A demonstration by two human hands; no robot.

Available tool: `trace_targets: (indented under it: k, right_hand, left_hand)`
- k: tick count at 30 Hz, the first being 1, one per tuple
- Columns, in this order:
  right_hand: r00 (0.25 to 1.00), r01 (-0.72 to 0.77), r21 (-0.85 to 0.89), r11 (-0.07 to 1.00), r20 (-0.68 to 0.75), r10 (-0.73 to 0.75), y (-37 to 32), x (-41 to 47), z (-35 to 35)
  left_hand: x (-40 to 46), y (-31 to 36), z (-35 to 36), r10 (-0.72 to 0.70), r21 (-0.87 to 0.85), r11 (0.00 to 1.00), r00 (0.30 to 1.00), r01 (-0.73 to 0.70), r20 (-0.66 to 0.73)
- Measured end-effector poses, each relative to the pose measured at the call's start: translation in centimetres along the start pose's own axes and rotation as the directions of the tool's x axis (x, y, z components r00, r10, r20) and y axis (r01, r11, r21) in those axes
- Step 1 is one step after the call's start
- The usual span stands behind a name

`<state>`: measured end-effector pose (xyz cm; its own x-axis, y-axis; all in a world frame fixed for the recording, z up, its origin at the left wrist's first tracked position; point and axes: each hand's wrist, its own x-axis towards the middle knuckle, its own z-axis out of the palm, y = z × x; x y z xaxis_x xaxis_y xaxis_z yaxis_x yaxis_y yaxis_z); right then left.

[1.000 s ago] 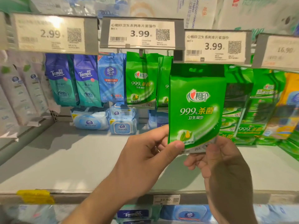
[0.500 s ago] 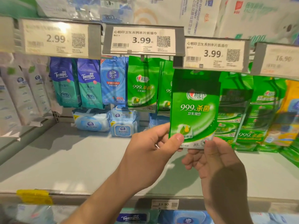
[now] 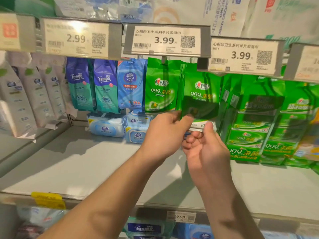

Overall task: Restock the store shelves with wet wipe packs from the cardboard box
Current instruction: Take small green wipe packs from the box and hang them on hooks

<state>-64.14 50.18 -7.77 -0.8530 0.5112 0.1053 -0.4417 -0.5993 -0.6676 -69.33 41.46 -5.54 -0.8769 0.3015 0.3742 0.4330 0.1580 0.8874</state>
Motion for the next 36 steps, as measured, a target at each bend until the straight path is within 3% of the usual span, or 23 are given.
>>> trace_targets:
  k: [4, 9, 21, 36]
  right_hand:
    - [0.997, -0.020, 0.015, 1.000, -0.069, 0.021, 0.0, 1.6, 0.4]
    - [0.990, -0.084, 0.007, 0.996, -0.117, 0.084, 0.2, 2.1, -0.6]
    - [0.981, -0.173, -0.041, 0.984, -0.093, 0.169, -0.1, 0.5, -2.8]
    - [0.966, -0.215, -0.393, 0.894, 0.052, 0.255, 2.7, -4.3, -4.1]
  left_hand:
    - [1.3, -0.2, 0.5, -0.030, 0.008, 1.000, 0.999, 0.030, -0.043]
    - [1.3, -1.1, 1.0, -0.132, 0.027, 0.991, 0.991, 0.131, 0.030]
    - [-1.6, -2.3, 0.7, -0.281, -0.015, 0.959, 0.954, 0.285, 0.105]
    - [-11.3, -3.4, -4.9, -0.336, 0.166, 0.921, 0.935, 0.352, -0.114]
